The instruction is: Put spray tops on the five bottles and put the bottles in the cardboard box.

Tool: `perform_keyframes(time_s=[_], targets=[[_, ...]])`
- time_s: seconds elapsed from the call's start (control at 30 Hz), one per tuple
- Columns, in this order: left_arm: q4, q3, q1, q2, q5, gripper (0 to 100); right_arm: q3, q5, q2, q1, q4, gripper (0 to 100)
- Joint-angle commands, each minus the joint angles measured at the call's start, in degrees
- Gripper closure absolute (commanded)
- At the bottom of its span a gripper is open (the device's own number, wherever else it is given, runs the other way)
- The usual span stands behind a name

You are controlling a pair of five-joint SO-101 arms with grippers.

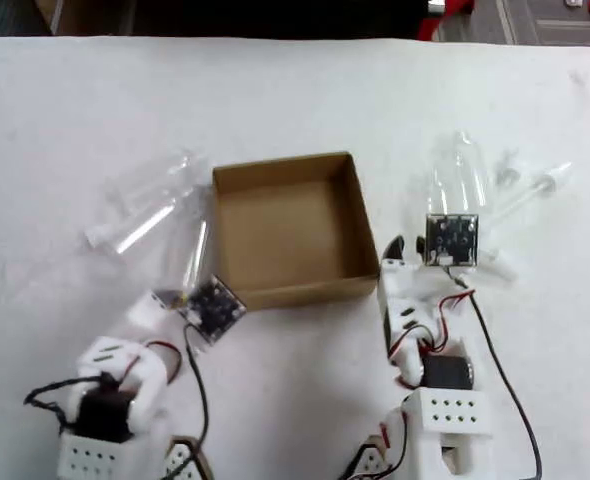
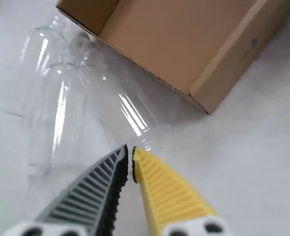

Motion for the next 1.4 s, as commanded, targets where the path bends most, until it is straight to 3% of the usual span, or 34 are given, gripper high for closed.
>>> perform_keyframes(time_s=[0.0,0.43,0.73,1.1,1.37], targets=[[-8.7,3.87,-2.95,-0.57,3.34,98,-0.44,-0.44,-0.04,-0.66,-1.01,91.4],[-2.64,-3.6,-4.97,-0.57,3.34,98,0.35,-0.44,-0.04,-0.84,-1.45,91.4],[-2.9,-25.58,-7.87,1.36,2.9,98,0.53,-0.44,-0.04,-0.84,-1.54,91.4],[6.42,-50.73,-7.34,34.42,-2.99,98,0.53,-0.44,-0.04,-0.84,-1.54,91.4],[19.78,-64.62,-7.34,54.99,-3.08,98,0.53,-0.44,-0.04,-0.84,-1.54,91.4]])
